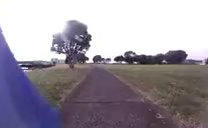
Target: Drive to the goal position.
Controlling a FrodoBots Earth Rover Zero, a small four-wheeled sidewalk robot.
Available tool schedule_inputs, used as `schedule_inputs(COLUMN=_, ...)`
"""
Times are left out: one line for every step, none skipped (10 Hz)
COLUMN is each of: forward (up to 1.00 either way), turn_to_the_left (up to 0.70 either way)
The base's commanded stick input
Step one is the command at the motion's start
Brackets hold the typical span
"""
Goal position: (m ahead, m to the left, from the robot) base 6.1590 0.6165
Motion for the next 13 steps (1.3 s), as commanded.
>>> schedule_inputs(forward=0.7, turn_to_the_left=0.0)
schedule_inputs(forward=0.7, turn_to_the_left=0.0)
schedule_inputs(forward=0.7, turn_to_the_left=0.0)
schedule_inputs(forward=0.7, turn_to_the_left=0.0)
schedule_inputs(forward=0.7, turn_to_the_left=0.0)
schedule_inputs(forward=0.7, turn_to_the_left=0.0)
schedule_inputs(forward=0.7, turn_to_the_left=0.0)
schedule_inputs(forward=0.7, turn_to_the_left=0.0)
schedule_inputs(forward=0.7, turn_to_the_left=0.0)
schedule_inputs(forward=0.7, turn_to_the_left=0.0)
schedule_inputs(forward=0.7, turn_to_the_left=0.0)
schedule_inputs(forward=0.7, turn_to_the_left=0.0)
schedule_inputs(forward=0.7, turn_to_the_left=0.0)
